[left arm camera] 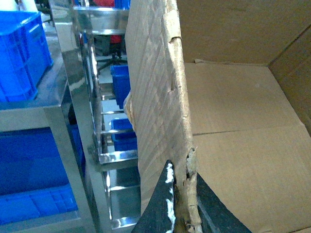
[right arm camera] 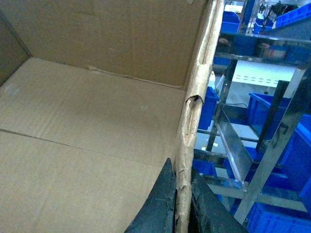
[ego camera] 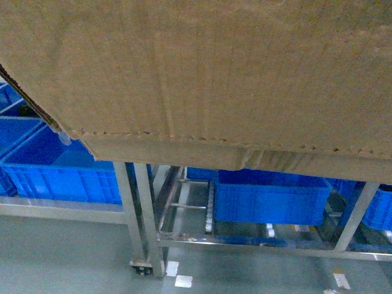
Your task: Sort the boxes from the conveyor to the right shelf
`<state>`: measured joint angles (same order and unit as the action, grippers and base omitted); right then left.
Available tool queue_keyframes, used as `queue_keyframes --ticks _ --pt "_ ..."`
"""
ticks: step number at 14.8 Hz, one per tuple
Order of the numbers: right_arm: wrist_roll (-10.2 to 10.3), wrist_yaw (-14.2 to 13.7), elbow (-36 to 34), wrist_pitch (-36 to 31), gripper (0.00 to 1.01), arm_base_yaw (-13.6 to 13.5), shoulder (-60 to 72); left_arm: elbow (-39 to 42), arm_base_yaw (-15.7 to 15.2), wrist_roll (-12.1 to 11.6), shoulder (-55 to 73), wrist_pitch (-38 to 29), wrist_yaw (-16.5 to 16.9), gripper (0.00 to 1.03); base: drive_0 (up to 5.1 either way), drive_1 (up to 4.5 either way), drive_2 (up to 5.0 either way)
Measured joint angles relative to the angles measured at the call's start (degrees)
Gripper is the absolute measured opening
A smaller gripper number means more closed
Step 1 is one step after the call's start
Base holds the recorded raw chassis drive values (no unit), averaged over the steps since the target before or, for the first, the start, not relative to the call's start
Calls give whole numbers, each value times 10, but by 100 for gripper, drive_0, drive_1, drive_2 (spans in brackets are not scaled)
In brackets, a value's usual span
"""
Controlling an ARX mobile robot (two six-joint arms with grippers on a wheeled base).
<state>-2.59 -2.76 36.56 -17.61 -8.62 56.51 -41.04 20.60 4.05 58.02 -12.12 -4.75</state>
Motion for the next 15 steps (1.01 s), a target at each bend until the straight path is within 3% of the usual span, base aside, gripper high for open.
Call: queue_keyframes --ticks 15 --pt "0 0 0 1 3 0 0 0 0 0 0 1 0 2 0 0 0"
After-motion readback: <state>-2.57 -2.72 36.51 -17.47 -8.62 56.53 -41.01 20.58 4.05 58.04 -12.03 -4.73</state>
